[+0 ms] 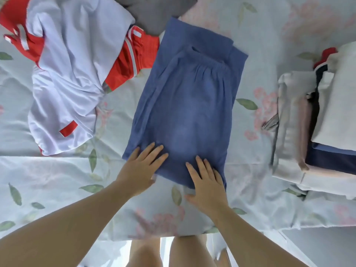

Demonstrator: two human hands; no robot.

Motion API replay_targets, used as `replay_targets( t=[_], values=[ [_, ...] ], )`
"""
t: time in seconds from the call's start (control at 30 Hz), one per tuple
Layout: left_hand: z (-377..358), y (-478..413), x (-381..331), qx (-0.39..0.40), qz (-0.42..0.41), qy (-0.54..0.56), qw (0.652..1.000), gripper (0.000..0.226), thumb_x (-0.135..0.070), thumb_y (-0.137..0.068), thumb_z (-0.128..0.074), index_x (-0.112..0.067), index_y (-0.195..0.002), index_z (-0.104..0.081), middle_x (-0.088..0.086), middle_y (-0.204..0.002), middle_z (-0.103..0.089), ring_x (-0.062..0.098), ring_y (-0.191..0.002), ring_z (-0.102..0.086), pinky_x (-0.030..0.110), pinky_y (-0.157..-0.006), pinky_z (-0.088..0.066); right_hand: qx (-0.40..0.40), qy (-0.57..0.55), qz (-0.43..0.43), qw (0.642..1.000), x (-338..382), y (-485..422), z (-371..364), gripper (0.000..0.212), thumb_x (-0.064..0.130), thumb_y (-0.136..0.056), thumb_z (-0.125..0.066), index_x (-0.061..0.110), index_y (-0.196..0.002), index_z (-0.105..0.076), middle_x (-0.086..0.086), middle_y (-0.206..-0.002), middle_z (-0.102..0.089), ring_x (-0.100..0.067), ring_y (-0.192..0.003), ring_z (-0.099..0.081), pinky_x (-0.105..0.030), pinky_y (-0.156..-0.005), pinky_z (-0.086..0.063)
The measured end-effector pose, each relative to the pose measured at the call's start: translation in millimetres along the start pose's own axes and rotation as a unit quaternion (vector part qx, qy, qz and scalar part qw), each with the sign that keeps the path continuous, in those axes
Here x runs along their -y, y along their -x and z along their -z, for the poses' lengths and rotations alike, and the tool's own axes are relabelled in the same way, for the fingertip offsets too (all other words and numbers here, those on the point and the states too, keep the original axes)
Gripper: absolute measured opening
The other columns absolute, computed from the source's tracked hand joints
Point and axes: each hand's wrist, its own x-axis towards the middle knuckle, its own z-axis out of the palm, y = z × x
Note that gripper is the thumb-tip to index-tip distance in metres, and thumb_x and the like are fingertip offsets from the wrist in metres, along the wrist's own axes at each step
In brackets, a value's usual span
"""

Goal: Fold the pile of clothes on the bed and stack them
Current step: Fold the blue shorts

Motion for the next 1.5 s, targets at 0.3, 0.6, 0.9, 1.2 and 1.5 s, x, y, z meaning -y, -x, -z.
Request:
replay_targets(
  t=[0.3,0.6,0.9,1.2,1.5],
  values=[
    [-28,-4,25,-0.181,-0.022,-0.085,0.980,0.055,-0.006,-0.082,-0.043,-0.015,-0.137,-0.043,0.012,-0.136,-0.054,0.031,-0.127,-0.050,0.054,-0.105,-0.034,-0.187,0.000,0.070,0.980,-20,-1,-17,0.050,0.015,-0.072,-0.058,0.015,-0.122,-0.063,-0.004,-0.128,-0.062,-0.025,-0.117,-0.060,-0.033,-0.095,-0.043],
    [16,19,23,-0.065,-0.074,-0.043,0.994,0.027,0.000,-0.066,-0.066,-0.017,-0.087,-0.065,-0.003,-0.072,-0.066,0.020,-0.057,-0.056,0.024,-0.064,-0.039,-0.022,-0.195,-0.036,0.980,2,31,28,0.022,0.018,-0.099,-0.042,0.014,-0.105,-0.064,0.000,-0.083,-0.064,-0.021,-0.076,-0.054,-0.027,-0.063,-0.039],
    [69,48,17,0.392,-0.027,0.185,0.901,0.026,-0.023,-0.090,-0.046,-0.014,-0.067,-0.039,0.001,-0.062,-0.038,0.018,-0.060,-0.036,0.027,-0.059,-0.029,0.350,-0.233,-0.086,0.903,15,63,74,0.035,0.043,-0.092,-0.051,0.015,-0.110,-0.063,-0.008,-0.100,-0.066,-0.028,-0.099,-0.061,-0.030,-0.084,-0.042],
    [171,-6,55,-0.047,0.024,0.223,0.973,0.024,-0.026,-0.092,-0.057,-0.005,-0.099,-0.066,0.003,-0.086,-0.061,0.020,-0.087,-0.055,0.028,-0.073,-0.038,-0.103,-0.288,-0.117,0.945,-22,19,153,0.023,0.026,-0.093,-0.055,0.018,-0.072,-0.059,0.000,-0.068,-0.058,-0.023,-0.075,-0.055,-0.028,-0.062,-0.039],
    [108,-58,46,-0.115,0.312,0.369,0.868,0.098,-0.050,-0.082,-0.065,-0.023,-0.152,-0.001,0.005,-0.158,-0.007,0.032,-0.143,-0.014,0.054,-0.112,-0.022,-0.195,-0.491,-0.324,0.785,-37,-30,111,0.086,0.044,-0.086,-0.062,0.025,-0.151,-0.010,-0.003,-0.156,-0.020,-0.034,-0.139,-0.026,-0.055,-0.109,-0.029]
  ],
)
